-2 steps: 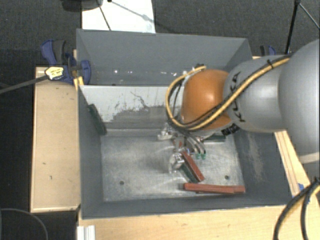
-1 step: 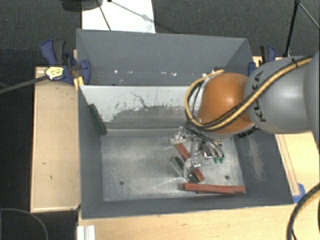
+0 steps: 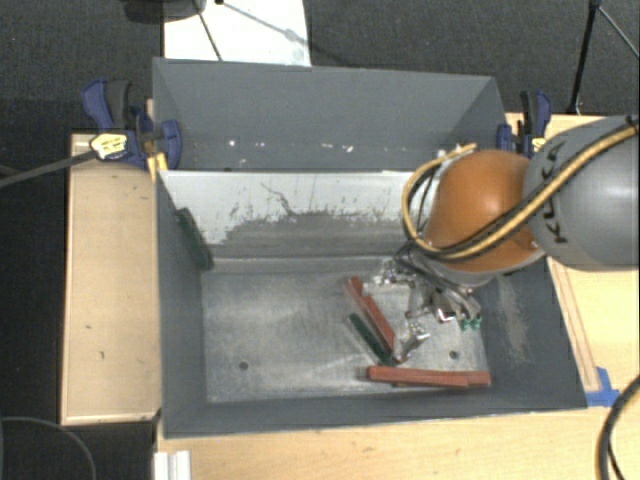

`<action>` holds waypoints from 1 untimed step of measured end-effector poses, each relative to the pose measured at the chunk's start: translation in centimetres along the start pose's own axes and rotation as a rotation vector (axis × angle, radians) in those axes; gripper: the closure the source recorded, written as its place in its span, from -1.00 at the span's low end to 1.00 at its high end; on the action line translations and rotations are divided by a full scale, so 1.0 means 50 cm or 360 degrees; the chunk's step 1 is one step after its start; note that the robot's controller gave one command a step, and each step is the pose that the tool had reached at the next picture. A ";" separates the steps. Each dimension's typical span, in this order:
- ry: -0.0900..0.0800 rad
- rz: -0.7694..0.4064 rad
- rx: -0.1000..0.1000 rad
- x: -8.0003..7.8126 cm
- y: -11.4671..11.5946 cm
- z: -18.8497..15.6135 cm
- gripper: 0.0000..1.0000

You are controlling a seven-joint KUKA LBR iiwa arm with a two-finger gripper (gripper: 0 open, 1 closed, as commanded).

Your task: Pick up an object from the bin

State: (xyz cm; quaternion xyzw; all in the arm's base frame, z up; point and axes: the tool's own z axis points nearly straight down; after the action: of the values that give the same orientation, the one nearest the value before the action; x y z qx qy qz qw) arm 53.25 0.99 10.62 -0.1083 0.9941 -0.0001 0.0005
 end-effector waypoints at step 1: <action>-0.0006 0.0340 -0.0010 0.005 -0.024 0.051 1.00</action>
Offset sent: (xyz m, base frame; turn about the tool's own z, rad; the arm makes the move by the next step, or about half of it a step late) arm 0.0000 0.0000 0.0000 0.0000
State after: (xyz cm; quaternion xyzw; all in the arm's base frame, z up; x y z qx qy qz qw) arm 53.26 -0.26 8.05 -0.0017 1.0000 0.0033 0.0022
